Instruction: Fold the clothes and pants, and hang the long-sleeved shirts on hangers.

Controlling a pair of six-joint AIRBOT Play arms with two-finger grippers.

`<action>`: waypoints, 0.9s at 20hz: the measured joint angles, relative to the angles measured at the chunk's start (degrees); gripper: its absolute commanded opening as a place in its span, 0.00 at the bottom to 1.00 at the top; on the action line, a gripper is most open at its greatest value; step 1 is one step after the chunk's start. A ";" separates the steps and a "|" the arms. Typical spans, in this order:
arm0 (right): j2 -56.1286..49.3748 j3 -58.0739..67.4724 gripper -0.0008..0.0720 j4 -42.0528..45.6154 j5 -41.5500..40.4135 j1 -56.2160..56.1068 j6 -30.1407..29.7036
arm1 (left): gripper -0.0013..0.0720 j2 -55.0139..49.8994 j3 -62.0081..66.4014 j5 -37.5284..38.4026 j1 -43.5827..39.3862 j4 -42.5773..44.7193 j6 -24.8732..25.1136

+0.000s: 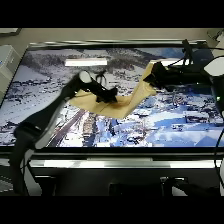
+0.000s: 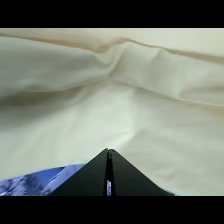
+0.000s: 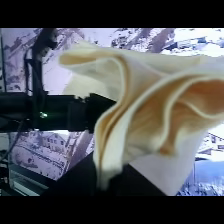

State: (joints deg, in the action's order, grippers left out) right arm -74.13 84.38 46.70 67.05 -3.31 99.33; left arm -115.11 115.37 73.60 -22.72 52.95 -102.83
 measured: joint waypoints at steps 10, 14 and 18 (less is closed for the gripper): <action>-11.89 0.68 0.04 -5.44 -26.27 -22.32 7.30 | 0.04 19.10 0.15 12.00 26.51 7.78 2.12; -21.11 6.34 0.04 -8.92 -34.27 -27.54 7.93 | 0.04 20.87 0.15 14.91 30.77 8.09 3.26; -30.45 14.84 0.04 -11.08 -37.51 -30.42 8.85 | 0.04 21.38 0.15 15.96 32.28 8.24 3.67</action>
State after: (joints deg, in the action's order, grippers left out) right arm -104.57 99.22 35.62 29.54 -33.74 108.18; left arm -93.73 115.52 89.56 9.56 61.19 -99.15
